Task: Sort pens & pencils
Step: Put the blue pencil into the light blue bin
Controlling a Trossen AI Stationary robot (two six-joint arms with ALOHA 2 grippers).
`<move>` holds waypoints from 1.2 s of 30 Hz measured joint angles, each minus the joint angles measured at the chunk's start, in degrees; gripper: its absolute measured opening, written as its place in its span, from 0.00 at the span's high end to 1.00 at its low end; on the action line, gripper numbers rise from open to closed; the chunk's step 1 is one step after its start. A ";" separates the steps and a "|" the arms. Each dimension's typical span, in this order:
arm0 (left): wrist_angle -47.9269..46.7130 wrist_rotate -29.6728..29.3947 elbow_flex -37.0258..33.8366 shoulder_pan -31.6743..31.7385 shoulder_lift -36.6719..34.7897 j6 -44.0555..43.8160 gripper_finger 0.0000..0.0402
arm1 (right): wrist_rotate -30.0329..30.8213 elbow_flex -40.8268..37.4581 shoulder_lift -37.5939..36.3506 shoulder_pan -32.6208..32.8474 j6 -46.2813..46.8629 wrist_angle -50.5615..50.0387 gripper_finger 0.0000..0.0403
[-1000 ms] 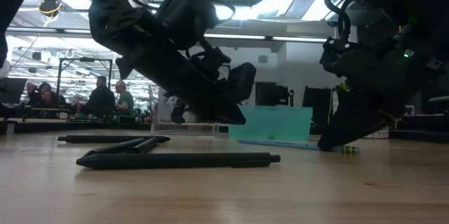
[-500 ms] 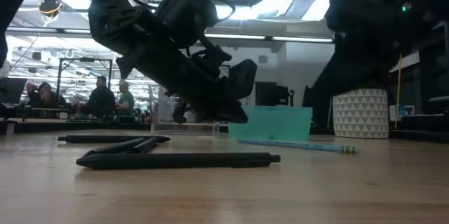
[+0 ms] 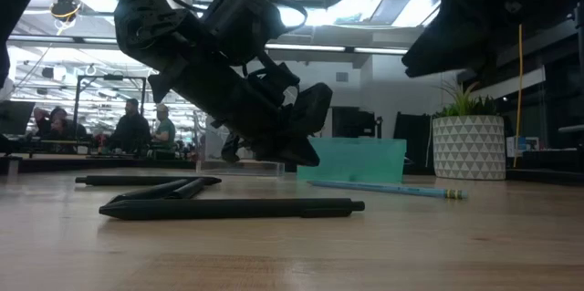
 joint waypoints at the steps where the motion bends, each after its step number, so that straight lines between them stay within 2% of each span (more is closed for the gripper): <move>1: 0.00 0.33 0.00 0.00 0.00 0.00 1.00 | 0.00 0.02 -0.34 0.00 -0.44 0.08 0.70; 7: -0.51 0.97 0.00 -0.02 0.03 -0.02 0.99 | 0.01 0.06 -0.86 0.00 -1.71 0.39 0.70; 21: 2.69 -1.24 2.97 -0.72 6.85 -0.93 1.00 | -0.27 0.15 -0.86 0.04 -2.82 1.01 0.70; 27: 1.20 -1.10 2.99 -0.83 6.93 -1.49 1.00 | -6.15 0.15 -0.86 0.09 -3.26 -2.15 0.70; 33: 0.80 -1.20 2.95 -1.05 6.99 -1.57 1.00 | -16.25 0.15 -0.86 0.03 -4.57 -5.09 0.70; 36: 0.74 -1.19 2.93 -1.05 7.04 -1.57 1.00 | -18.73 0.15 -0.86 0.00 -5.14 -6.58 0.70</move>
